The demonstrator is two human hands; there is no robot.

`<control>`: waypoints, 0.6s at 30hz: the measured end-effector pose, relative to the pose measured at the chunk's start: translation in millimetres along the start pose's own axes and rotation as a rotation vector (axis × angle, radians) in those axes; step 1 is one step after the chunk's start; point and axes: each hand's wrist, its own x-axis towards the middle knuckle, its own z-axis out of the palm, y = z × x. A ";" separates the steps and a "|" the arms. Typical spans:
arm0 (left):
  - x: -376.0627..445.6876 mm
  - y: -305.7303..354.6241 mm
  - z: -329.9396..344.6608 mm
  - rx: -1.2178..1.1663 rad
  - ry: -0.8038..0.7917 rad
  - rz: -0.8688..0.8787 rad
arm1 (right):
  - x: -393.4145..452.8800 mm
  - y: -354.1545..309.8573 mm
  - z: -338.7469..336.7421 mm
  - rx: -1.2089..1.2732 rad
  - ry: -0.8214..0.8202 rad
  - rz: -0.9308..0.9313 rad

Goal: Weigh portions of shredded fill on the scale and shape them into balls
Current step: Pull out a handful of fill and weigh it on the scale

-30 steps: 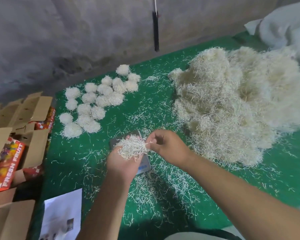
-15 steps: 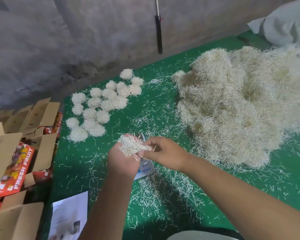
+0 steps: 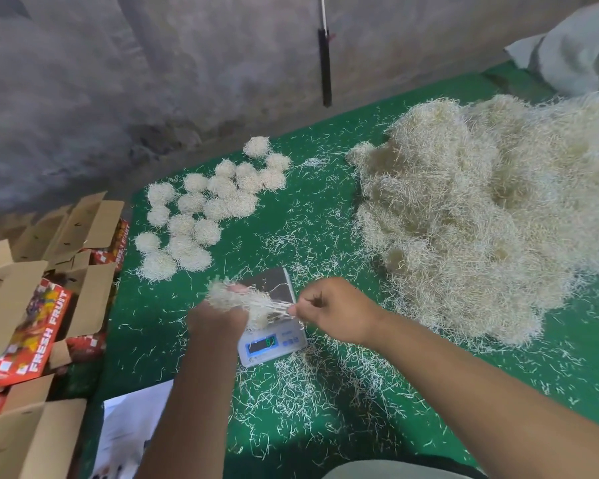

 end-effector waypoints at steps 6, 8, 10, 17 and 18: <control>21.4 15.2 -23.2 0.038 -0.018 -0.027 | -10.9 41.3 -37.9 -0.098 0.103 0.110; 14.4 17.3 -23.2 -0.011 -0.056 -0.072 | -14.1 61.8 -48.9 -0.110 0.175 0.174; 16.6 13.2 -21.8 -0.103 -0.052 -0.102 | -18.7 88.3 -62.6 -0.130 0.283 0.296; 10.1 -4.8 -14.2 -0.093 -0.121 -0.094 | -42.5 149.4 -88.5 -0.278 0.391 0.887; 5.0 -6.0 -10.6 -0.078 -0.156 -0.087 | -40.5 140.7 -81.6 -0.272 0.360 0.890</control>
